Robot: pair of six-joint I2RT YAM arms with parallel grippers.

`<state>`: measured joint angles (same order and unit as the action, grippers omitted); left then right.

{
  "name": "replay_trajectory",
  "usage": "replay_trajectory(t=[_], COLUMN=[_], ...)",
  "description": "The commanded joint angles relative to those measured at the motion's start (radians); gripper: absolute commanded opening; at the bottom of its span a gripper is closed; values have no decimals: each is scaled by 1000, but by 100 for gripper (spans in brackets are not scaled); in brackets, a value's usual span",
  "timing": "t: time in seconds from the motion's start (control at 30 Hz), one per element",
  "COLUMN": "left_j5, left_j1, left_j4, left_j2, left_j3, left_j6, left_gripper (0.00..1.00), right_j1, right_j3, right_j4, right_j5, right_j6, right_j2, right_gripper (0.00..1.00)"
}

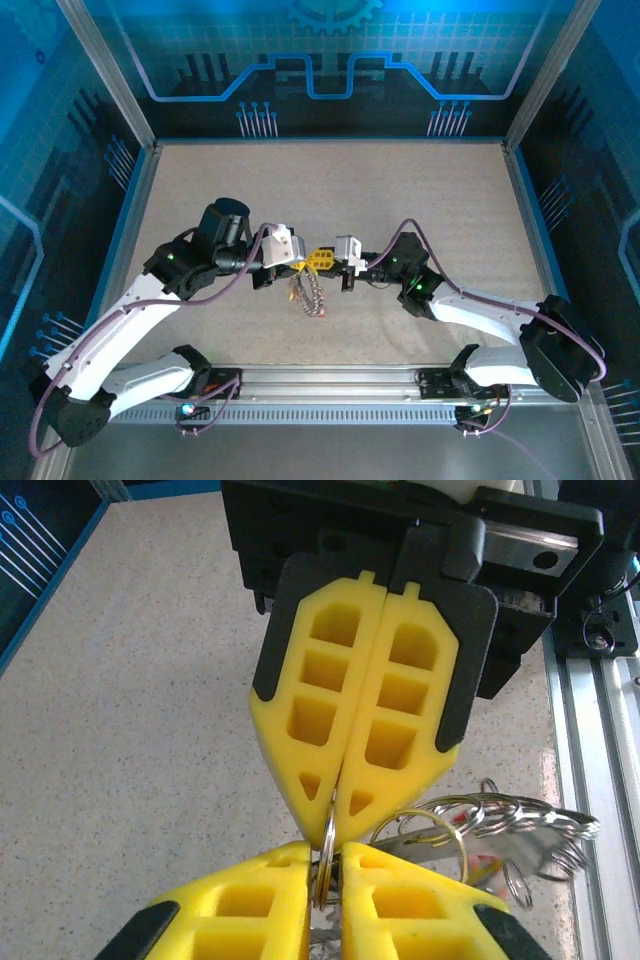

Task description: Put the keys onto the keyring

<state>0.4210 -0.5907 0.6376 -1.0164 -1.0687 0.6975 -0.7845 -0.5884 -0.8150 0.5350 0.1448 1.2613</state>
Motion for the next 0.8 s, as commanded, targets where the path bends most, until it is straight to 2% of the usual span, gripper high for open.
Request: replay_trajectory(t=[0.0,0.1,0.2,0.27,0.43,0.77], left_j5=[25,19,0,-15,-50,-77], left_j1=[7,6,8,8,5,-12], left_j4=[16,36,55,105,238,302], left_j2=[-11,-4,-5,-23,-76,-123], left_j3=[-22,-30,-44,-77,-177,-256], left_j6=[25,35,58,88,145,183], left_gripper=[12,0,0,0,0,0], right_j1=[-5,-5,-5,-5,-5,-6], right_j3=[-6,-5,-14,-20,-49,-61], right_j4=[-89,-77,-29,14,153,159], right_j5=[27,30,26,23,-2,-3], right_j6=[-10,3,26,57,132,119], right_j2=[-7,-5,-10,-14,-38,-27], right_gripper=[0,0,0,8,20,21])
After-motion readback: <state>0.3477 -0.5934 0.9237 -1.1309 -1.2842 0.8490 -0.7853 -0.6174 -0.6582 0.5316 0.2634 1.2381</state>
